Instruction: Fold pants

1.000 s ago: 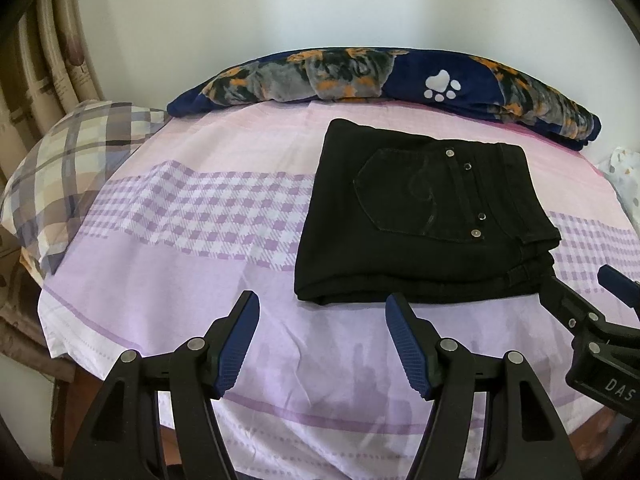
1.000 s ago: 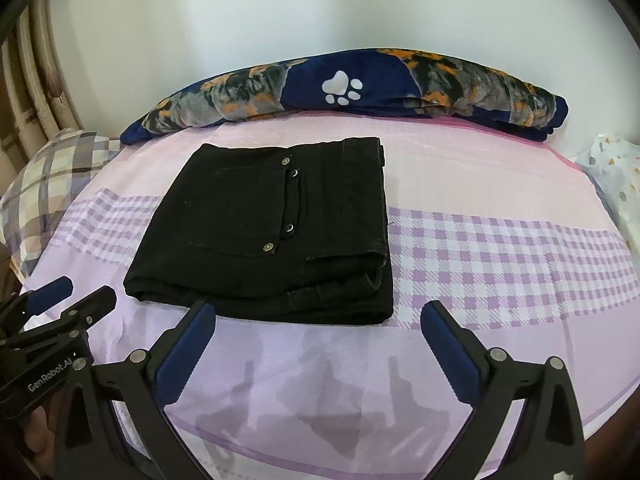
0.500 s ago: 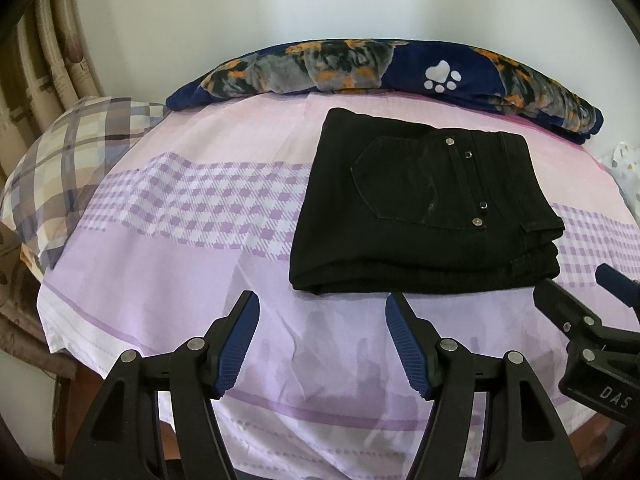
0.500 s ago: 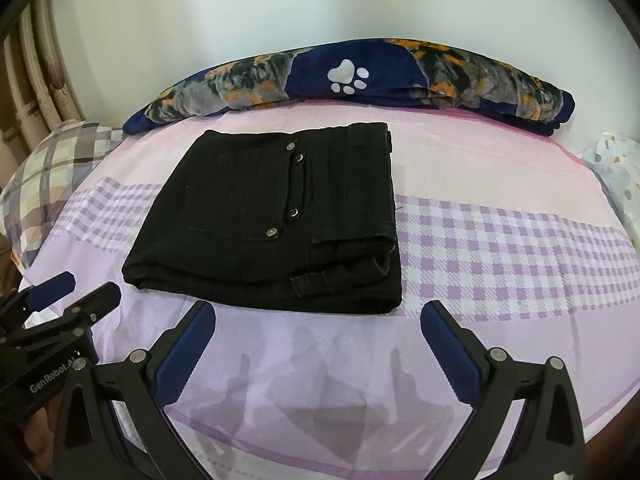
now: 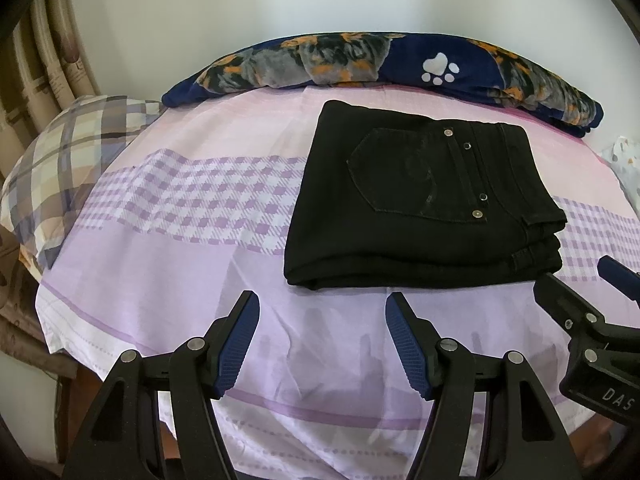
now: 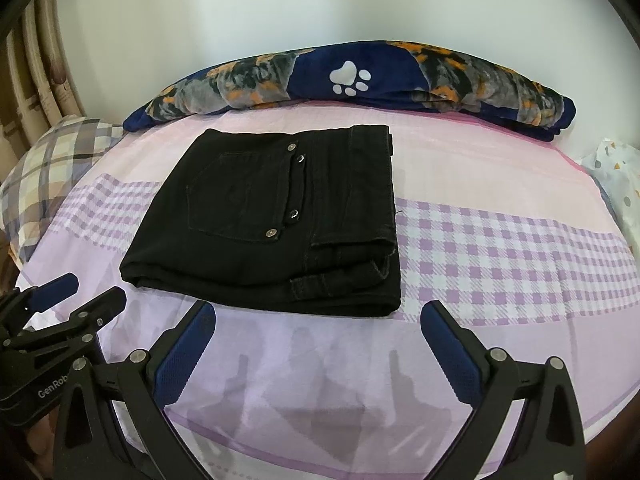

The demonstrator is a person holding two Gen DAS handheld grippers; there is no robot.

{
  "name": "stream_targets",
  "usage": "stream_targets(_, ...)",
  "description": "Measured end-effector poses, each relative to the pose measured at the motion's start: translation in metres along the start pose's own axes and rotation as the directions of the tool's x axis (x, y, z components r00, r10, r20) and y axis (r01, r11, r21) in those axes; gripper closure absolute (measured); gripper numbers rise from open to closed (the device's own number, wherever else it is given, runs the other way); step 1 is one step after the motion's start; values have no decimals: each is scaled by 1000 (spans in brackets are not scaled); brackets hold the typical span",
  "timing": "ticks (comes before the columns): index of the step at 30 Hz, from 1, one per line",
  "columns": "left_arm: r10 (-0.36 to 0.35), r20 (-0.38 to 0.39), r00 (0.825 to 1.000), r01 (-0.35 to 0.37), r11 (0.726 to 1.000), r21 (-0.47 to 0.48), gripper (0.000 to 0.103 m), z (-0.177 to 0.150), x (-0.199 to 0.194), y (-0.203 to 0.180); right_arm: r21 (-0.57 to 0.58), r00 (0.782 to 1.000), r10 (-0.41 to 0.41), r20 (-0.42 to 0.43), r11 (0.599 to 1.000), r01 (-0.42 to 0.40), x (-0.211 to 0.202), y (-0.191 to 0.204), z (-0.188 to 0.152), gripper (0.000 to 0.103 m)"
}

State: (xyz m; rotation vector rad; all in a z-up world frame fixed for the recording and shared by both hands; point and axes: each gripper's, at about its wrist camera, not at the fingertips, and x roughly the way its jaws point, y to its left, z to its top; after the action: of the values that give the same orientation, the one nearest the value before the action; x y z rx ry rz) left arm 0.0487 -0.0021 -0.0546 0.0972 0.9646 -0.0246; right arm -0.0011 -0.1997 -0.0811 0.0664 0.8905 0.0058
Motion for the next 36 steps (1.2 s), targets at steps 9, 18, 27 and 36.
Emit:
stream_targets(9,1,0,1000,-1,1000,1,37,0,0,-1,0,1000,2,0,1000,-2,0,1,0,1)
stream_targets(18,1,0,1000,-1,1000,-2,37,0,0,-1,-2,1000,3,-4,1000,-3,1,1,-1,1)
stream_targets(27,-1,-2,1000,1,1000,0,37,-1,0,-1,-3,1000,-2,-5,1000,2,2,1,-3,1)
stream_targets(36,-2,-1,1000,2,1000,1,37,-1,0,-1,-5,1000,-1,-7,1000,1,2,0,-2,2)
